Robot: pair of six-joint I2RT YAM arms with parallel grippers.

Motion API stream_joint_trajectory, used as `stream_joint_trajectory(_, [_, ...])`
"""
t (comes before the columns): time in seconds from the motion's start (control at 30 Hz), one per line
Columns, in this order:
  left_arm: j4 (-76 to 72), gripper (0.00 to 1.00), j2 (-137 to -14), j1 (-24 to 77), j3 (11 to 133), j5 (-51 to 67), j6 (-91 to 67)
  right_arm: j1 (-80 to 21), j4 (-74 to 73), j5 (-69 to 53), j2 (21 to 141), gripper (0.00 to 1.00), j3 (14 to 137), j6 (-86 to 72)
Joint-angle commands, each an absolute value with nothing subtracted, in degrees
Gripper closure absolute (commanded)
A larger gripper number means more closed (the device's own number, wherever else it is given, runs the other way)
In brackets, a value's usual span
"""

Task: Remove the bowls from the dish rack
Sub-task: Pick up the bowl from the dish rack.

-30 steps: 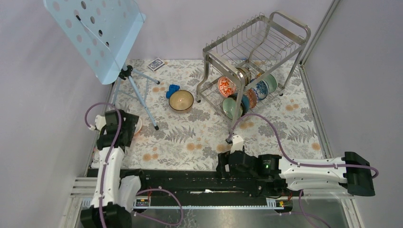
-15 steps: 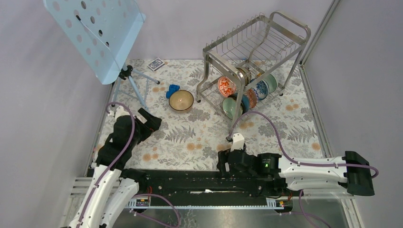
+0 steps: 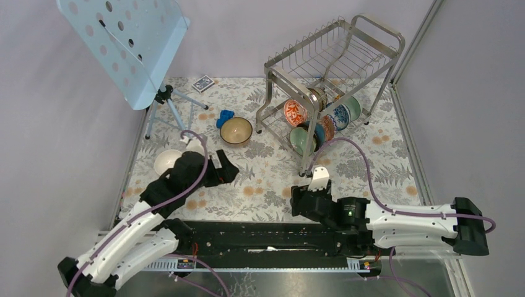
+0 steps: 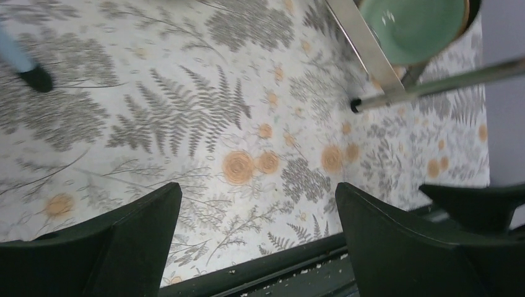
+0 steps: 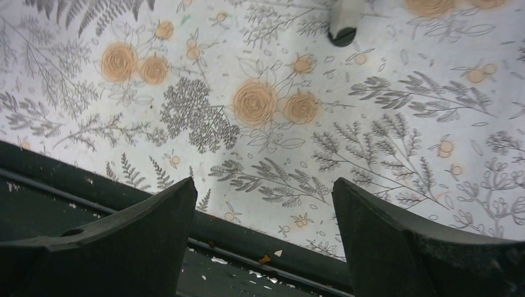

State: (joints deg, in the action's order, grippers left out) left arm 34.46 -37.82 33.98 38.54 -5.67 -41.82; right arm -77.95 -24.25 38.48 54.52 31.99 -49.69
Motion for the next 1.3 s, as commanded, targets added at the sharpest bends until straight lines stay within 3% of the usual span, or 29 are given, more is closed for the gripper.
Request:
stream_joint_trajectory(0.0, [25.6,0.01,-41.3,42.9,40.6,-10.9,-38.4,-78.1,-29.6,47.1,50.0,0.12,34.6,-52.8])
stream_joint_trajectory(0.23, [13.1,0.01,-46.2,46.5,37.6,-7.2,-37.4,-78.1,-34.4,54.3,42.8,0.13,34.5,-53.0])
stream_joint_trajectory(0.47, [8.2,0.01,-54.0,46.4,39.2,-8.1,-37.3,-75.9,-28.1,51.2,46.3,0.13,35.1,-45.5])
stream_joint_trajectory(0.63, [8.4,0.01,-59.1,46.4,41.4,-8.5,-38.4,-67.1,-31.2,48.6,51.5,0.14,38.4,-48.1])
stream_joint_trajectory(0.93, [3.9,0.01,-63.6,45.1,42.3,-8.0,-42.4,-50.9,-30.2,40.5,42.1,0.23,32.6,-49.6])
stream_joint_trajectory(1.27, [-19.2,0.04,-72.1,43.4,41.1,3.0,-58.3,-40.3,-24.1,33.0,41.3,0.25,27.2,-54.0])
